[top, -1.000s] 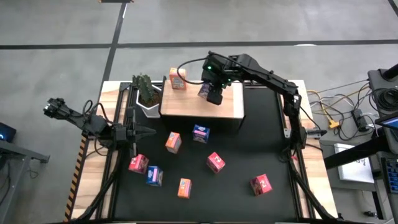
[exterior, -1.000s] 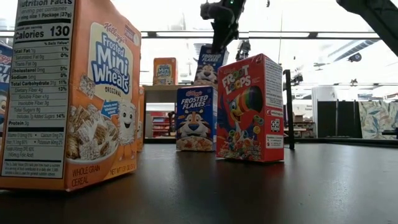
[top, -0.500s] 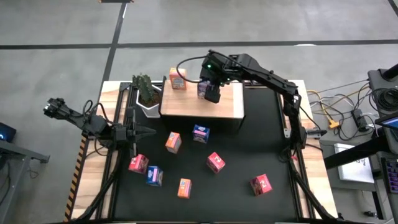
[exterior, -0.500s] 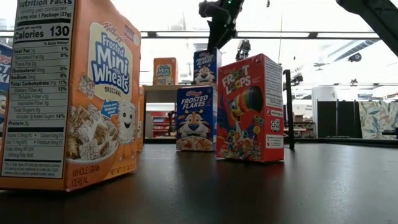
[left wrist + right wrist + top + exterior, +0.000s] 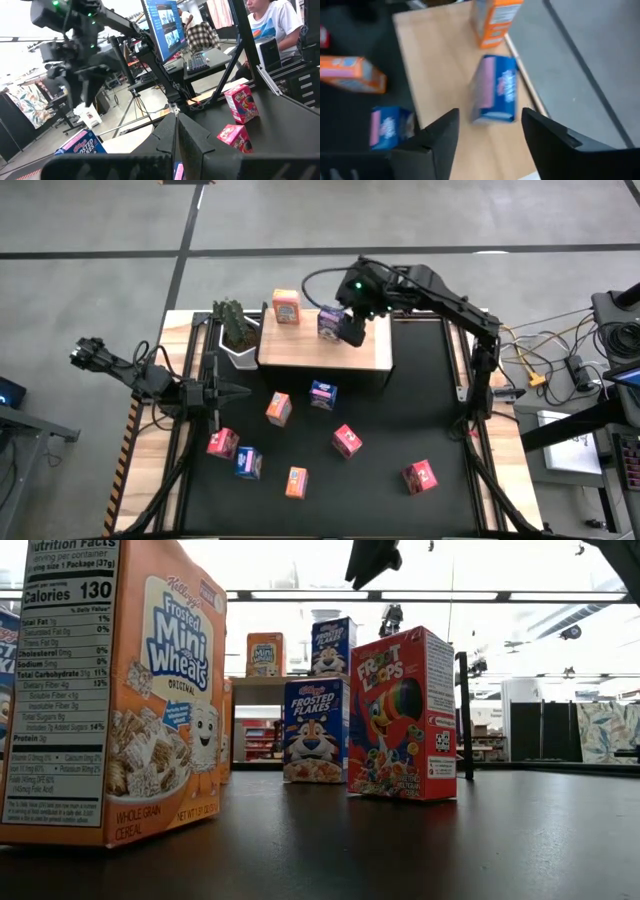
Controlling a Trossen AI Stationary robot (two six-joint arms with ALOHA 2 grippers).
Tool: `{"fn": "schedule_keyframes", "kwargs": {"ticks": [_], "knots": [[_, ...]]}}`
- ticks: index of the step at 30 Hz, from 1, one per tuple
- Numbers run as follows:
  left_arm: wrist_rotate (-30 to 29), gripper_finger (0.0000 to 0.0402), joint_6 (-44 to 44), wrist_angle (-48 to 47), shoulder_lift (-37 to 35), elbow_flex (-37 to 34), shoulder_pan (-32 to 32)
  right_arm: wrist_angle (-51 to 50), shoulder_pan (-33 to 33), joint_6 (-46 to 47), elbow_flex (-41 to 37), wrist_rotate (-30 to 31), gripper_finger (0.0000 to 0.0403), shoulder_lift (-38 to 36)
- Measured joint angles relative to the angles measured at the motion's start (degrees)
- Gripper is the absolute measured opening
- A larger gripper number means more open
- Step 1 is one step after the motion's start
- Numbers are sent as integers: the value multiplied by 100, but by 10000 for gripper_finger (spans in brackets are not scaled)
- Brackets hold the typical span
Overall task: Stack cereal on shelf
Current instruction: Put the top right blue cereal box on the shelf
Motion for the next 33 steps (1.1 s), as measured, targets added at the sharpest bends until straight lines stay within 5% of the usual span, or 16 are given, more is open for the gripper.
{"fn": "schedule_keyframes", "kwargs": {"ticks": [5, 12, 17, 25, 33], "knots": [[0, 0, -2, -9, -1, 0, -2, -124, 347, 224, -385, 4, 140, 32], [1, 0, -72, -61, 0, 0, 0, 755, 627, 321, -1968, 95, 59, -7], [1, 0, -140, -98, 0, 0, -2, 1872, 669, 265, -3046, 861, 14, -347], [2, 0, -172, -97, 5, 0, -1, 3642, 426, 12, -4285, 1275, 9, -955], [2, 0, -176, -99, 5, 0, -2, 4394, 116, -264, -4845, 1402, 9, -998]]}}
